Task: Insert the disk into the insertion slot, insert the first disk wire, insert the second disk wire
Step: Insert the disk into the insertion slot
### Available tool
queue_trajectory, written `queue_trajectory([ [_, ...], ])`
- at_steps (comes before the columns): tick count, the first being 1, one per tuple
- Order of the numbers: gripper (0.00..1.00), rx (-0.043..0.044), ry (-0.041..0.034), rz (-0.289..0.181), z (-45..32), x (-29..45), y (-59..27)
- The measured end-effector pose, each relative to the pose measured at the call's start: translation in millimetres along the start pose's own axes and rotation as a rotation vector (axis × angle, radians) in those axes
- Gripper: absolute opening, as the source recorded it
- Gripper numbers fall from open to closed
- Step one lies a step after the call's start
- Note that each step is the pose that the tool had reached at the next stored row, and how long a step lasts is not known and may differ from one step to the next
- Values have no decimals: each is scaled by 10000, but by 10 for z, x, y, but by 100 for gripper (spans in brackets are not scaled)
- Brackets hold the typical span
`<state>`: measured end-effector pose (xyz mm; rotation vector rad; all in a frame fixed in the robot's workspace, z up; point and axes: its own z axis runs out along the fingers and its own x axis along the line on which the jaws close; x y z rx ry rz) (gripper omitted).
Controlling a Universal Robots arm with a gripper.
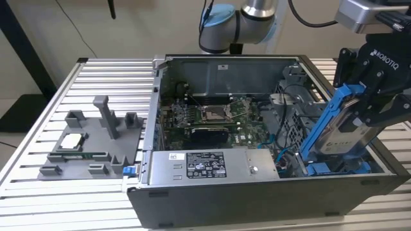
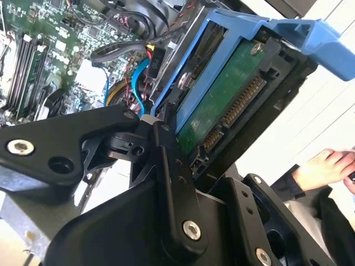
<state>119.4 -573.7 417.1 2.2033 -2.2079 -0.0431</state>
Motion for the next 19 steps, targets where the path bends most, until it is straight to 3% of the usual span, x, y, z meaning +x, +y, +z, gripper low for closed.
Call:
queue_trajectory([
  [8,33,0,-30,-2,82,0,-18],
  [13,33,1,-100,-2,171,1,-23],
  [19,33,-2,-114,23,278,1,-36],
])
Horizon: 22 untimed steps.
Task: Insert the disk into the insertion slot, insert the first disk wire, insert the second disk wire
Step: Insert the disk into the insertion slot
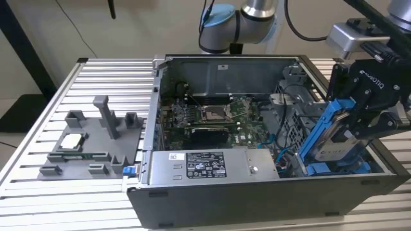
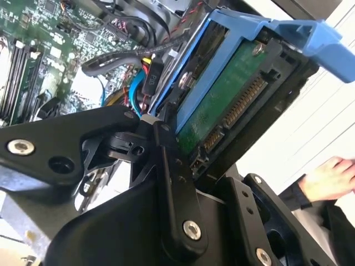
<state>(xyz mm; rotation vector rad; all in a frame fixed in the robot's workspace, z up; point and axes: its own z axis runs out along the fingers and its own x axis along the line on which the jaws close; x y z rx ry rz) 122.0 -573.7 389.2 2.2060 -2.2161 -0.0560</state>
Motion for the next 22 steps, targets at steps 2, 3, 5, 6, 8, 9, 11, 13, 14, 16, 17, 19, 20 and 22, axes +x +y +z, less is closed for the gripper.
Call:
queue_trajectory([
  [2,33,1,1,5,36,0,-7],
  [3,33,1,3,6,49,-4,-8],
  [5,33,1,3,5,63,-16,-9],
  [6,34,2,-3,3,65,-21,-10],
  [8,40,1,0,4,65,-21,-9],
  [9,40,-2,3,4,56,-21,-8],
  [11,47,-12,0,5,16,-22,-5],
  [13,47,-15,-1,5,-20,-25,-3],
  [14,47,-14,-34,4,-21,-28,-3],
  [16,47,51,-280,-6,-21,-31,-3],
  [17,47,118,-449,-14,-21,-32,-3],
  [19,47,236,-719,-27,-24,-33,-4],
  [20,47,236,-720,-27,-63,-33,-2],
  [22,47,237,-724,-28,-147,-34,1],
])
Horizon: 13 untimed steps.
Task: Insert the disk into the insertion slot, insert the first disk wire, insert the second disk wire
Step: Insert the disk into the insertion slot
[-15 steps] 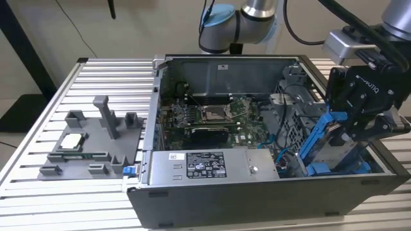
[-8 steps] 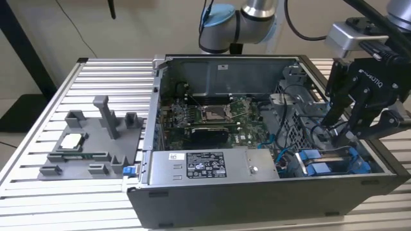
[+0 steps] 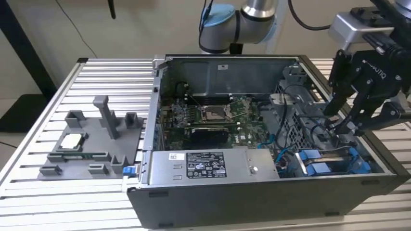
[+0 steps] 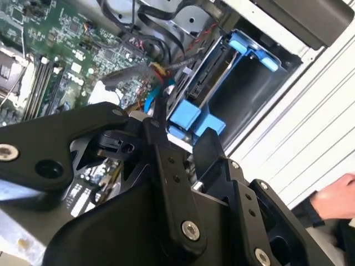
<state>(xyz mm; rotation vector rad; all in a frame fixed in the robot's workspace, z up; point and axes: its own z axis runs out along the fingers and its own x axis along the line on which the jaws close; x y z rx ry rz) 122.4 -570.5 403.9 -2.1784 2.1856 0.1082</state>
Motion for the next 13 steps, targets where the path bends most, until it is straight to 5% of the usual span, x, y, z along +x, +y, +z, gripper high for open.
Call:
queue_trajectory([
  [2,47,79,-5,-5,-9,-2,2],
  [6,47,554,-8,-71,4,-40,4],
  [10,47,660,-22,-93,67,-79,32],
  [13,47,691,-100,-171,111,-93,49],
])
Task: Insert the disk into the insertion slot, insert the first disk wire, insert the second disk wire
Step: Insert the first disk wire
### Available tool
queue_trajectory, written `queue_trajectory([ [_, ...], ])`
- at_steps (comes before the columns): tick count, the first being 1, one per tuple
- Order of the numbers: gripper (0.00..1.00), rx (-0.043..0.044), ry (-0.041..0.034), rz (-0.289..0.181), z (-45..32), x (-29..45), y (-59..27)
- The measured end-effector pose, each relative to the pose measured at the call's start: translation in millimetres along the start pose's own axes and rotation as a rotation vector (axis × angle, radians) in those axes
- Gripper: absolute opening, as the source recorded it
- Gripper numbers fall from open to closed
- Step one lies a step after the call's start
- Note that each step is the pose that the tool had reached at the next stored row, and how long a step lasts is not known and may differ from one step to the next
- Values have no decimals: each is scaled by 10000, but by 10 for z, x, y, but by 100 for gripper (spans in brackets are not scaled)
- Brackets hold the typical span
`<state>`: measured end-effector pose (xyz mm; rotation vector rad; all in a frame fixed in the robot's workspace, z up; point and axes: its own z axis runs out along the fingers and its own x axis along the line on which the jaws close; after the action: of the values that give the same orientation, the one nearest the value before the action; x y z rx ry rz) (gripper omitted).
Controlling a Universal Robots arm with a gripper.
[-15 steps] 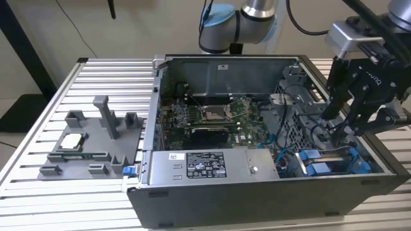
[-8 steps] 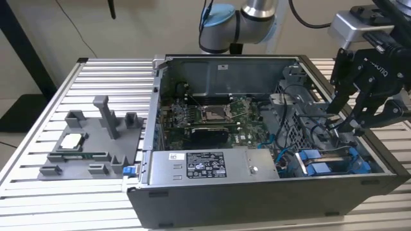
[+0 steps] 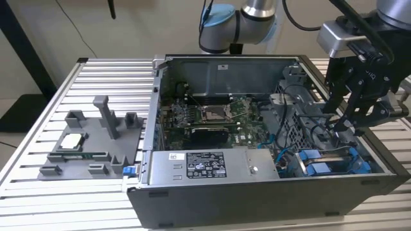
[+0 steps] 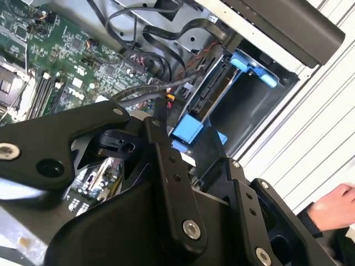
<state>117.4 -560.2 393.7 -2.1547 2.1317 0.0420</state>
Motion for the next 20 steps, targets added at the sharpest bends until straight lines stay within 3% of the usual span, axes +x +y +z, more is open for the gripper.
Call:
queue_trajectory([
  [5,47,124,-139,-127,38,0,9],
  [7,45,148,-145,-131,39,-1,8],
  [9,32,206,-185,-133,46,1,10],
  [10,32,232,-203,-135,49,1,10],
  [11,20,234,-203,-135,49,0,9],
  [12,19,235,-194,-137,49,0,9],
  [13,19,234,-136,-140,50,1,10],
  [15,19,229,74,-155,55,1,9],
  [18,19,222,325,-171,65,3,5],
  [19,19,220,395,-177,69,3,2],
  [20,19,219,419,-178,80,4,0],
])
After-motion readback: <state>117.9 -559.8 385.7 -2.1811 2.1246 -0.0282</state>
